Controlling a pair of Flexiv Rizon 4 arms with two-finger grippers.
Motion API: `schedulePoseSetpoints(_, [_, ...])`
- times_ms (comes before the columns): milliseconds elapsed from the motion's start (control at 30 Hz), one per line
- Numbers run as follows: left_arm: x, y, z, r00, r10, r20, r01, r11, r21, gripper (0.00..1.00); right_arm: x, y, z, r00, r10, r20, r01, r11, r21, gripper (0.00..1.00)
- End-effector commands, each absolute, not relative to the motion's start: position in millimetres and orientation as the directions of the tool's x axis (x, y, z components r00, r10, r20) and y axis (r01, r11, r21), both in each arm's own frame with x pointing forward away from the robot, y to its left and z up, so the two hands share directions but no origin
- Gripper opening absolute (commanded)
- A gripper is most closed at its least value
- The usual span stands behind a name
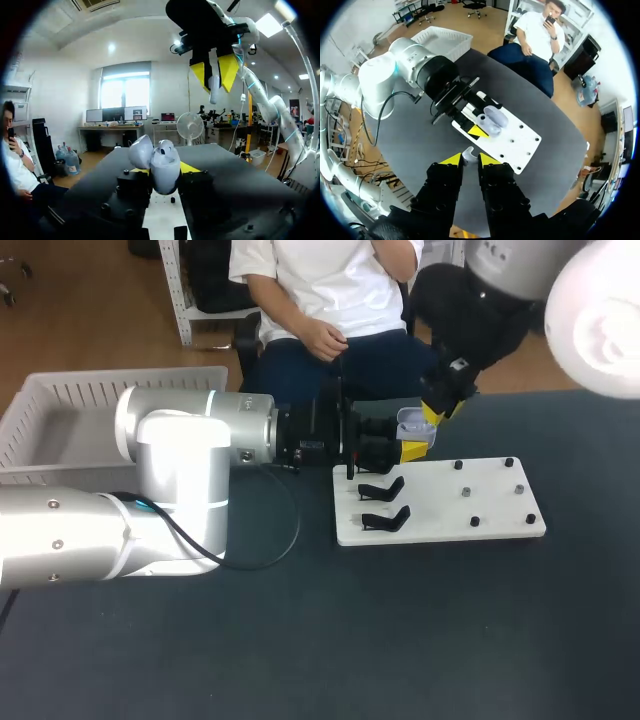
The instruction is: Pick up each earbud case from the left stands, insert the matching earbuds, close the lid, and place the case in the box.
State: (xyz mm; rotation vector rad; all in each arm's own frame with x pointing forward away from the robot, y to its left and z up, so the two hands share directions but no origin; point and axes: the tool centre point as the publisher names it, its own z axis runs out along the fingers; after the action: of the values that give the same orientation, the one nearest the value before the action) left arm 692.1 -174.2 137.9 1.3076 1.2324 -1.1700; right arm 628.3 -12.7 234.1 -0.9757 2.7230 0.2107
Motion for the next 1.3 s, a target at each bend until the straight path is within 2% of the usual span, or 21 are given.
schedulePoseSetpoints(33, [691, -174, 137, 0.034, 0.078, -0.996, 0.999, -0.028, 0.032, 0.00, 641, -1, 225, -0.753, -0.605, -0.258, -0.636, 0.771, 0.047, 0.00])
schedulePoseSetpoints(1300, [691, -174, 137, 0.034, 0.078, -0.996, 0.999, -0.028, 0.032, 0.00, 677, 4, 192, -0.789, -0.562, -0.250, -0.582, 0.813, 0.008, 0.00])
